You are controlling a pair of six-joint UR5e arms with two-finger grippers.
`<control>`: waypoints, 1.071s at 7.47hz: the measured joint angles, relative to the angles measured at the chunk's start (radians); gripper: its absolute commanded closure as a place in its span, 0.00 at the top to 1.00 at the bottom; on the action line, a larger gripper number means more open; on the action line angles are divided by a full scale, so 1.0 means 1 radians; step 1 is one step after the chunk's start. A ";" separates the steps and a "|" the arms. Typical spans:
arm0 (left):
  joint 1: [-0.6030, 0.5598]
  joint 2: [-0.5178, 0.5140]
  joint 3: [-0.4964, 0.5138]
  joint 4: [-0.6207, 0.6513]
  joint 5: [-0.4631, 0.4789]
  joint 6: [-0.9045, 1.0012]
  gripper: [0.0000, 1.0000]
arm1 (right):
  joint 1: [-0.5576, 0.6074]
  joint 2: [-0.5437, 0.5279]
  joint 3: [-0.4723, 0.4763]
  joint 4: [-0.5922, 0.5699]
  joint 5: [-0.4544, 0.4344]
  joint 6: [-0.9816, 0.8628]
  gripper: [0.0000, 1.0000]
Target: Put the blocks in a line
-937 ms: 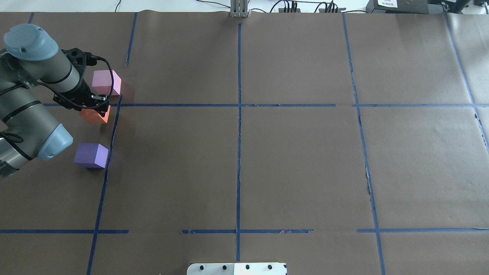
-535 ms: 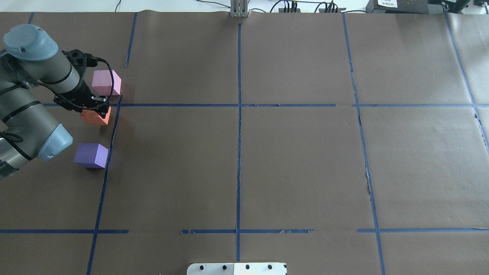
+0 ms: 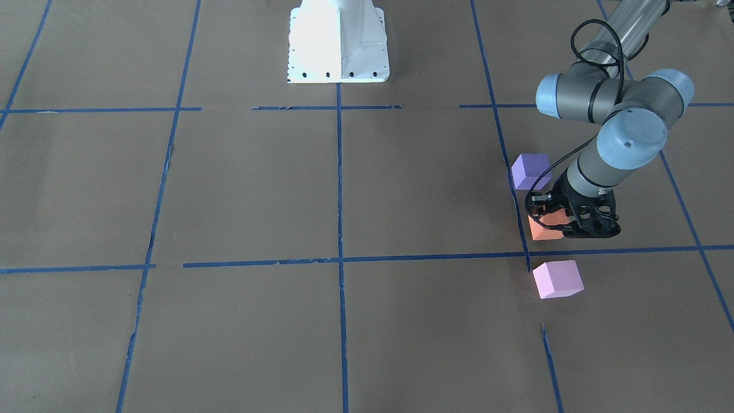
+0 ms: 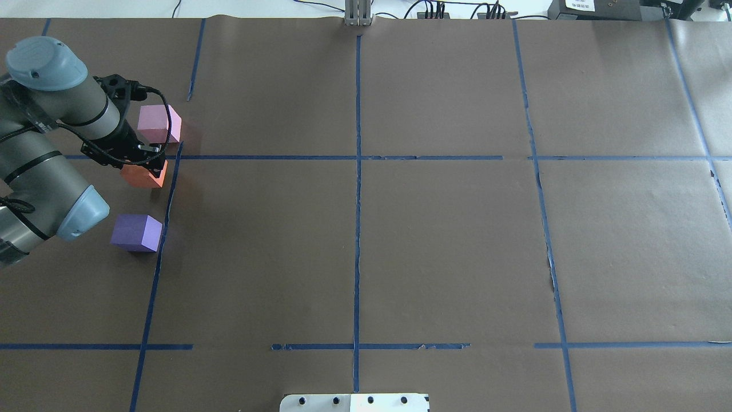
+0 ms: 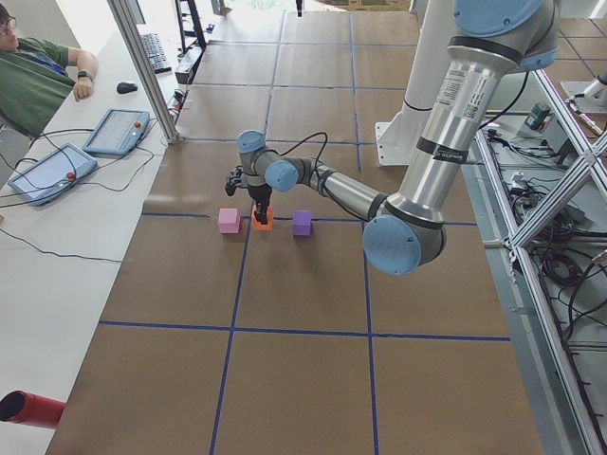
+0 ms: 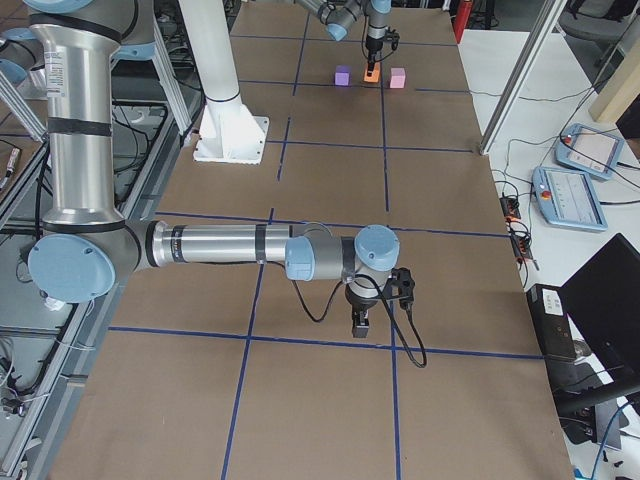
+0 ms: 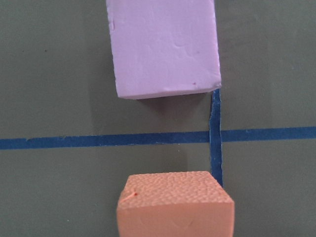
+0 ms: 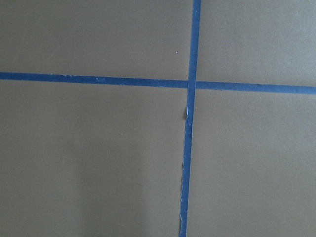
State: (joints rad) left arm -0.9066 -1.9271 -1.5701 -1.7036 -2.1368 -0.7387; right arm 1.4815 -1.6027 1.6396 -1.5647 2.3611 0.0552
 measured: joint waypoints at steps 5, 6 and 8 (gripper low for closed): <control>0.000 0.000 -0.017 -0.001 -0.010 0.006 1.00 | 0.000 0.000 0.000 0.000 0.000 0.000 1.00; -0.005 0.000 -0.047 0.005 -0.012 0.007 1.00 | 0.000 0.000 0.000 0.000 0.000 0.000 1.00; -0.031 -0.003 -0.139 0.035 -0.010 0.025 1.00 | 0.000 0.000 0.000 0.000 0.000 0.000 1.00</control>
State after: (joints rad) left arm -0.9380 -1.9297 -1.7089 -1.6682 -2.1465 -0.7134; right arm 1.4814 -1.6030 1.6395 -1.5647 2.3611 0.0552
